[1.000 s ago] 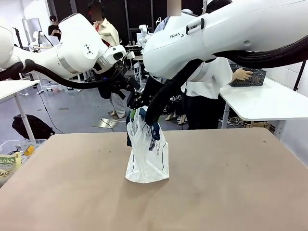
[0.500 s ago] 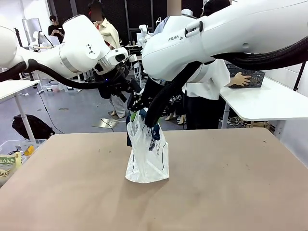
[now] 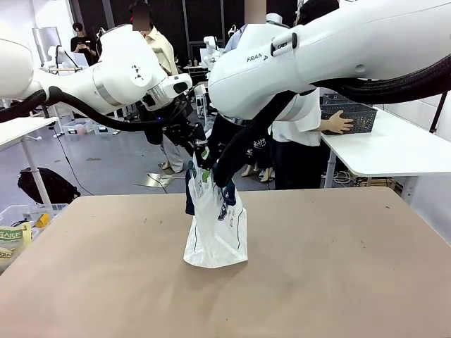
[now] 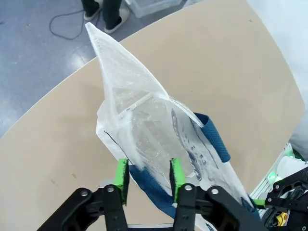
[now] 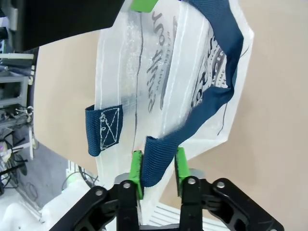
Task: Transfer purchased items from the store into the shopping bag.
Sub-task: Open the Reusable shopping bag in the center of the table.
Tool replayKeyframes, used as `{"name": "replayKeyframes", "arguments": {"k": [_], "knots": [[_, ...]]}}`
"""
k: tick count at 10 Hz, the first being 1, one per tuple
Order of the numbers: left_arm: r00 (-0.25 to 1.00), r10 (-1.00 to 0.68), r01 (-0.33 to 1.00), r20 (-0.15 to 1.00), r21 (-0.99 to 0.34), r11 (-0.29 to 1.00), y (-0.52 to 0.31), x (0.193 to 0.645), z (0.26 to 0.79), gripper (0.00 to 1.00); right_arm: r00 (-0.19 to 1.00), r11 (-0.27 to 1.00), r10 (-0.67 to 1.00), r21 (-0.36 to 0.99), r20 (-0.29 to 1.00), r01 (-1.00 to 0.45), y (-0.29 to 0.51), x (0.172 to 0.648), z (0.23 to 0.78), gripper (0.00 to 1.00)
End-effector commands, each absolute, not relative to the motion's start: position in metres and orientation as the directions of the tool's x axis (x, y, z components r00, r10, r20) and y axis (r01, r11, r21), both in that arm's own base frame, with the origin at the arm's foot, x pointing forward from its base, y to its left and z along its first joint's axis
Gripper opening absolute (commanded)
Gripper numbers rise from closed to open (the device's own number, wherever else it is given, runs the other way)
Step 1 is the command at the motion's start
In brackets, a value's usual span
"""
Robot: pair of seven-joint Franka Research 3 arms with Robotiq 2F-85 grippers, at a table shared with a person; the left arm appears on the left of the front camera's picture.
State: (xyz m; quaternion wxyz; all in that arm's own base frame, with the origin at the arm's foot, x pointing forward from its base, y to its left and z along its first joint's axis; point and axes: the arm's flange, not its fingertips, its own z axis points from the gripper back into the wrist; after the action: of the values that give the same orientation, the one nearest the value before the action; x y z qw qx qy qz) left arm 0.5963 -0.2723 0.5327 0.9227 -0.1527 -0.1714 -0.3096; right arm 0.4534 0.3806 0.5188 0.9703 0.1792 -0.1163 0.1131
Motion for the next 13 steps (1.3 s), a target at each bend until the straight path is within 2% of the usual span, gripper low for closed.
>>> {"name": "replayKeyframes", "arguments": {"k": [1, 5, 8, 10, 11, 13], "knots": [[0.750, -0.530, 0.627, 0.396, -0.167, 0.761, -0.273, 0.603, 0.535, 0.00, 0.949, 0.918, 0.173, 0.305, 0.264, -0.252, 0.377, 0.455, 0.519, 0.00], [0.772, -0.512, 0.594, 0.376, -0.141, 0.792, -0.257, 0.598, 0.532, 0.00, 0.954, 0.947, 0.121, 0.258, 0.273, -0.193, 0.352, 0.457, 0.528, 0.00], [0.793, -0.482, 0.552, 0.373, -0.103, 0.828, -0.208, 0.586, 0.531, 0.00, 0.962, 0.974, 0.054, 0.200, 0.266, -0.109, 0.329, 0.458, 0.528, 0.00], [0.772, -0.475, 0.566, 0.423, -0.118, 0.815, -0.161, 0.571, 0.536, 0.00, 0.969, 0.979, 0.008, 0.195, 0.247, -0.057, 0.313, 0.461, 0.521, 0.00], [0.783, -0.432, 0.527, 0.447, -0.107, 0.843, -0.139, 0.563, 0.541, 0.00, 0.970, 0.981, 0.002, 0.187, 0.243, -0.049, 0.309, 0.461, 0.519, 0.00], [0.773, -0.440, 0.540, 0.457, -0.110, 0.835, -0.130, 0.564, 0.540, 0.00, 0.971, 0.981, 0.017, 0.185, 0.240, -0.063, 0.309, 0.460, 0.517, 0.00]]}}
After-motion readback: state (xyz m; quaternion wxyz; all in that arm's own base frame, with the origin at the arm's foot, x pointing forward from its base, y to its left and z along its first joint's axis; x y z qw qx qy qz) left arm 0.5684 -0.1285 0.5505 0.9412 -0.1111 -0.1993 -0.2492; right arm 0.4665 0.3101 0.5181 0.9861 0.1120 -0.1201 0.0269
